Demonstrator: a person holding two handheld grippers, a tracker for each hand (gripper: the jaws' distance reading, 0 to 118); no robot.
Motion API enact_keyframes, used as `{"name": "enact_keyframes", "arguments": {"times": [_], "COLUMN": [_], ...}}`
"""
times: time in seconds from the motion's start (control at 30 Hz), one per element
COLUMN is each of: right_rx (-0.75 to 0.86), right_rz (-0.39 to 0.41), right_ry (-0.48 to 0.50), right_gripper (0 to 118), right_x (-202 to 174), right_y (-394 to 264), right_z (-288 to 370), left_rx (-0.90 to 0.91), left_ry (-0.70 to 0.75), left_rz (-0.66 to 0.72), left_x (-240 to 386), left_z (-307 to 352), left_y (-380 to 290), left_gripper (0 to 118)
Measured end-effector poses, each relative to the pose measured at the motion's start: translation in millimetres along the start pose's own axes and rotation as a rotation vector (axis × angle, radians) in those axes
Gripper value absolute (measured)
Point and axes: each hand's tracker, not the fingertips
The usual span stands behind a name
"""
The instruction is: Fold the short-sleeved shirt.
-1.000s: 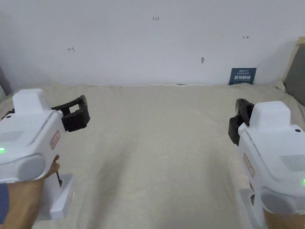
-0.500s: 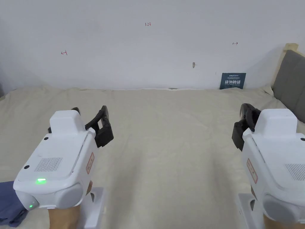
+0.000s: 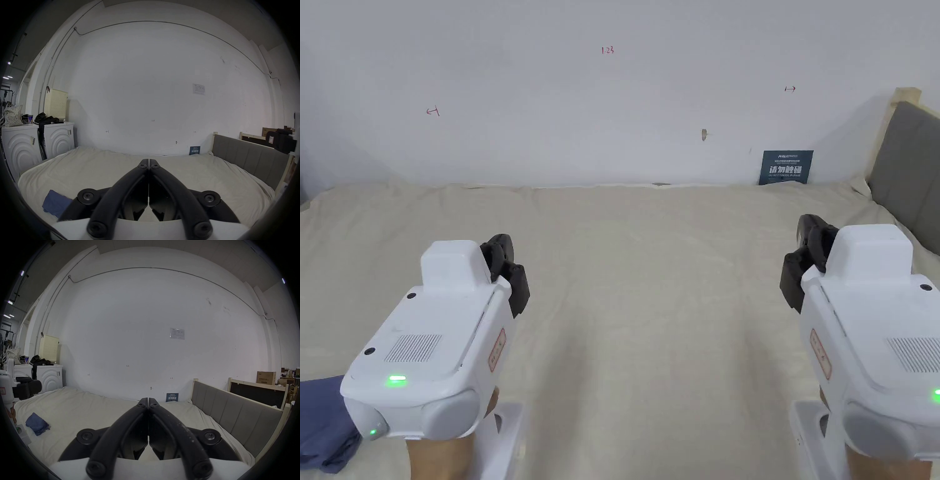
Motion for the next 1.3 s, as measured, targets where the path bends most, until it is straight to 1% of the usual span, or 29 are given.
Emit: {"name": "enact_keyframes", "arguments": {"times": [0.3,0.67,1.3], "right_rx": [0.006,0.007,0.009], "right_rz": [0.0,0.024,0.028], "right_ry": [0.002,0.0,0.004], "right_gripper": [2,2,2], "right_x": [-2.3,-4.4,-6.0], "right_y": [1.6,1.9,4.9], "right_z": [1.7,3.4,5.1], "left_rx": [-0.002,-0.006,-0.02], "left_ry": [0.005,0.002,0.001], "left_rz": [-0.001,0.004,0.016], "left_x": [0.3,-2.3,-5.9], "left_z": [1.7,1.6,1.7], "left_y": [-3.5,-4.2,-6.1], "left_gripper": [0,0,0]}}
